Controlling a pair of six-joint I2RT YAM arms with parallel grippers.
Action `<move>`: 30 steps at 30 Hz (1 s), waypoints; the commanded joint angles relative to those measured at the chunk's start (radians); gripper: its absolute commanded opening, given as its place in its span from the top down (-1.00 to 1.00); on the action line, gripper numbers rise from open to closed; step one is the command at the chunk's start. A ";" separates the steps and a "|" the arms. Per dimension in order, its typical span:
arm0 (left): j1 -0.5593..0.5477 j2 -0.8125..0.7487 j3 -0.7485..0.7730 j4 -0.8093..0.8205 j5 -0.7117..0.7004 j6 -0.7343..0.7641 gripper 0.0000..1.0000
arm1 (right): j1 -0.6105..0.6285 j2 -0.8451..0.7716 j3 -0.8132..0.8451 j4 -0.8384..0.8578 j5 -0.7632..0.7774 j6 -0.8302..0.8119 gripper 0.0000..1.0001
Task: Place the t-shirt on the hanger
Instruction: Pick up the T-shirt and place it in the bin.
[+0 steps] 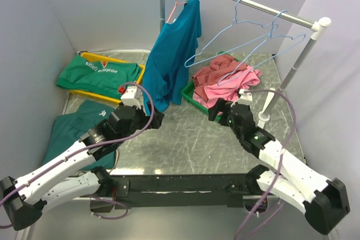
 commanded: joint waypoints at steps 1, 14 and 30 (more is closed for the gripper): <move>-0.003 0.016 0.046 -0.004 -0.016 0.006 -0.93 | -0.048 0.106 0.079 0.088 0.014 -0.026 -1.00; -0.003 0.012 0.062 -0.038 0.000 0.003 -0.93 | -0.178 0.488 0.260 0.254 0.031 -0.021 -0.93; -0.001 0.021 0.053 -0.041 0.004 -0.003 -0.93 | -0.178 0.713 0.279 0.320 -0.001 -0.012 -0.40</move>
